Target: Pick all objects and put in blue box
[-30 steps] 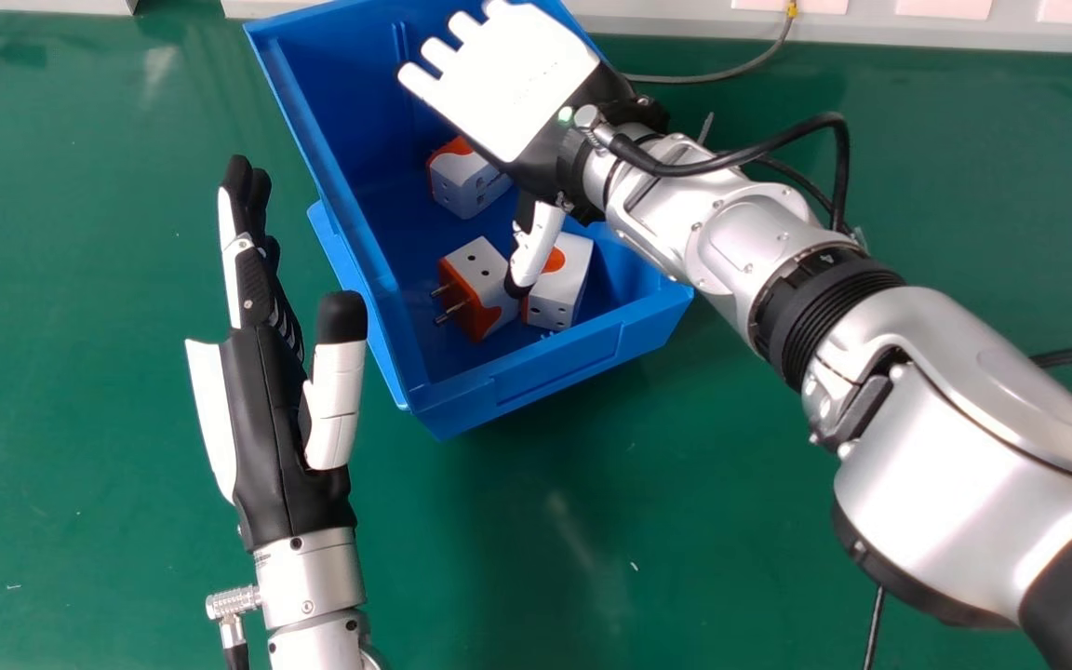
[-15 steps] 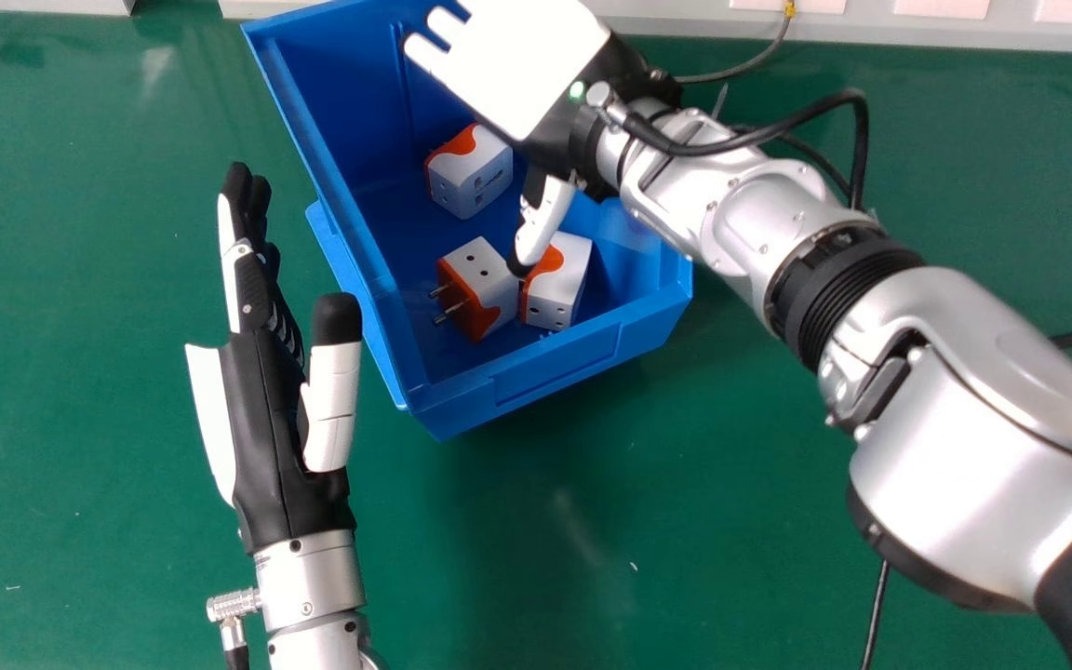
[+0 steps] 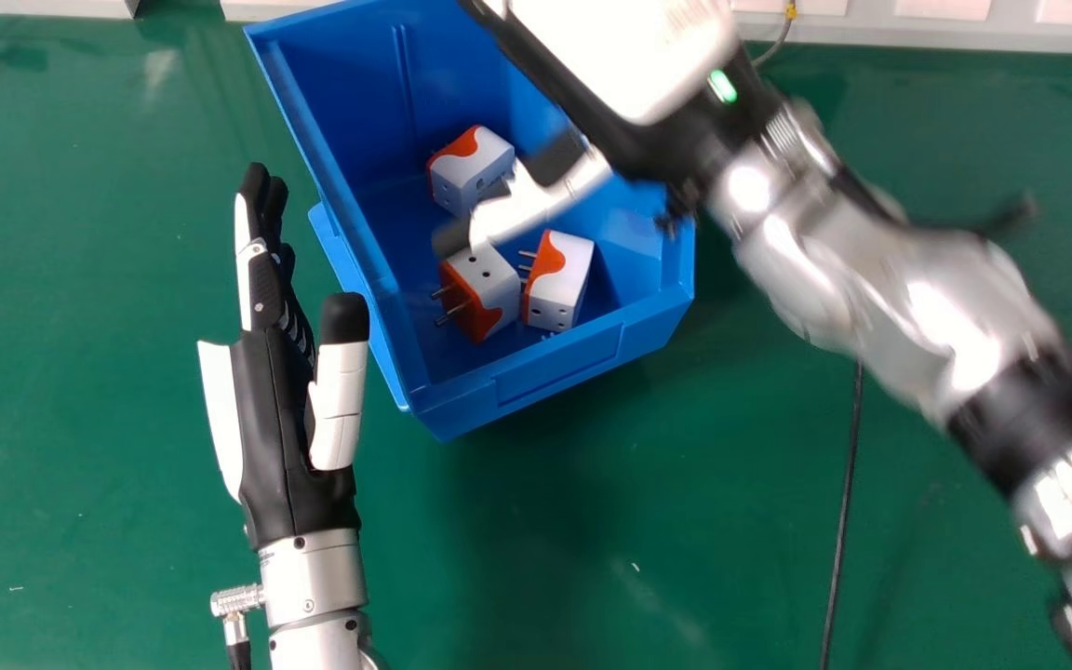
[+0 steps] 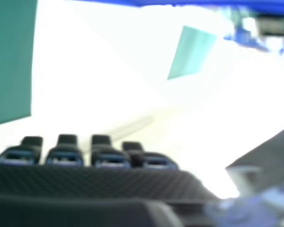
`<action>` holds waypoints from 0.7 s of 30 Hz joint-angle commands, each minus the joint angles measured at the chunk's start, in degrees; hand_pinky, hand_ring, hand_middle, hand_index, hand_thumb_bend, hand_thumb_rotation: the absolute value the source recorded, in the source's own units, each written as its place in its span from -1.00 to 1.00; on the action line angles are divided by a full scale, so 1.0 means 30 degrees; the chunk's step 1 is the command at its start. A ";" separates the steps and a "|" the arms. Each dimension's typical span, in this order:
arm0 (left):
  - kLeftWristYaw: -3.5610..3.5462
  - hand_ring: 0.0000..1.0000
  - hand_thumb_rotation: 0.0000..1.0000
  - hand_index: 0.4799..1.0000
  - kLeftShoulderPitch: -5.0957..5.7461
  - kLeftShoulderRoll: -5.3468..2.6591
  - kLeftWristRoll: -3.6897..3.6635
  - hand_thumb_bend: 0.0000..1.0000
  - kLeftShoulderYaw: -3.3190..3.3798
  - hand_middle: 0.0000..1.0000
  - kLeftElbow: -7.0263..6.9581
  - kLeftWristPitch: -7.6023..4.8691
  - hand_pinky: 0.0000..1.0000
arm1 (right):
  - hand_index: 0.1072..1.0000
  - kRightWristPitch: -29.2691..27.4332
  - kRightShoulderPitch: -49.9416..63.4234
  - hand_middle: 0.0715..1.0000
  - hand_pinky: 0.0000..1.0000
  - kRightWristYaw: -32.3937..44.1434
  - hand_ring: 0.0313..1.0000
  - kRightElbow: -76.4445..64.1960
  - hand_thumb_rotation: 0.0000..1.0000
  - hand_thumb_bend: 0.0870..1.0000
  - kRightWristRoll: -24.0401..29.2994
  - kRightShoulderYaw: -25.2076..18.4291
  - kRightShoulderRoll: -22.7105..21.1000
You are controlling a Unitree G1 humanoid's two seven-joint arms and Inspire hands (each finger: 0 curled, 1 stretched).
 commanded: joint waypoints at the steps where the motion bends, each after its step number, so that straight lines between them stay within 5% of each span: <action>1: -0.0515 1.00 0.89 0.86 -0.0286 0.0229 -0.0407 0.91 0.0123 0.96 0.0111 -0.0685 1.00 | 1.00 -0.1990 0.4067 1.00 1.00 -0.3505 1.00 -0.1596 0.47 1.00 0.2215 -0.2756 -0.0111; 7: -0.1180 0.99 0.88 0.84 -0.0079 0.0594 -0.0684 0.91 0.0392 0.95 0.0229 -0.0775 0.99 | 1.00 -0.4551 0.9417 1.00 0.97 -0.3833 1.00 -0.2524 0.64 0.93 0.5000 -0.4140 0.1909; 14: -0.1991 0.98 0.89 0.84 0.0252 0.0838 -0.1020 0.92 0.0650 0.94 0.0662 -0.1134 0.98 | 1.00 -0.4728 1.4021 1.00 0.93 0.0724 1.00 -0.3609 0.88 0.89 1.1119 -0.4669 0.4129; 18: -0.2771 0.98 0.88 0.84 0.0270 0.0894 -0.1802 0.93 0.0709 0.94 0.0771 -0.1224 0.98 | 1.00 -0.3317 1.6265 1.00 0.92 0.2661 1.00 -0.5717 0.94 0.90 1.2270 -0.5095 0.4851; 21: -0.3275 0.98 0.86 0.83 0.0112 0.0954 -0.2157 0.93 0.0744 0.94 0.0919 -0.1165 0.97 | 1.00 -0.2886 1.6865 1.00 0.92 0.3619 1.00 -0.6649 0.97 0.91 1.2504 -0.5507 0.5279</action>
